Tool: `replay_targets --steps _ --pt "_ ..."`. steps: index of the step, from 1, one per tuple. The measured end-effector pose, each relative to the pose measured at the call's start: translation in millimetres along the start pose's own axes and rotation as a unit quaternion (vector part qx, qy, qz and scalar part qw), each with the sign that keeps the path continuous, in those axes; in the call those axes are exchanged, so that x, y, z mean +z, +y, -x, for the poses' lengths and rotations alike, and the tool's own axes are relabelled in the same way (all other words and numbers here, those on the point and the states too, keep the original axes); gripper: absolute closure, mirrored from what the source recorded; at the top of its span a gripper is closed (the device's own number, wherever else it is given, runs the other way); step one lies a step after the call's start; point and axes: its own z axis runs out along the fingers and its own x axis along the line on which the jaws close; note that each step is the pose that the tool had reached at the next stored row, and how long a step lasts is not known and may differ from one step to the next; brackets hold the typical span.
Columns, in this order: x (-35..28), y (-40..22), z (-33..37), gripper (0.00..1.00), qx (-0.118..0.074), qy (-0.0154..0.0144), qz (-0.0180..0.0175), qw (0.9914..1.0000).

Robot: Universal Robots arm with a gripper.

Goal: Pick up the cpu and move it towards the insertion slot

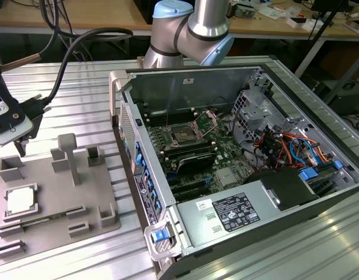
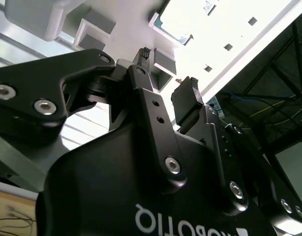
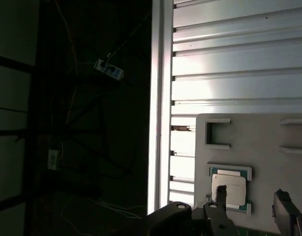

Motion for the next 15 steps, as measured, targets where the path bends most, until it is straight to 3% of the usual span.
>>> replay_targets --steps 7,10,12,14,15 --pt "12.1 -6.8 -3.7 0.54 0.0 -0.0018 0.0 1.0" --pt "13.4 -7.3 -3.7 0.54 0.0 -0.0016 -0.0001 1.0" --pt "13.6 -7.3 -3.7 0.46 0.0 -0.0017 -0.0001 1.0" --pt "13.7 -7.4 -3.7 0.46 0.0 -0.0017 -0.0001 1.0" --pt "14.7 -7.9 -3.7 0.39 0.0 -0.0018 0.0 1.0"
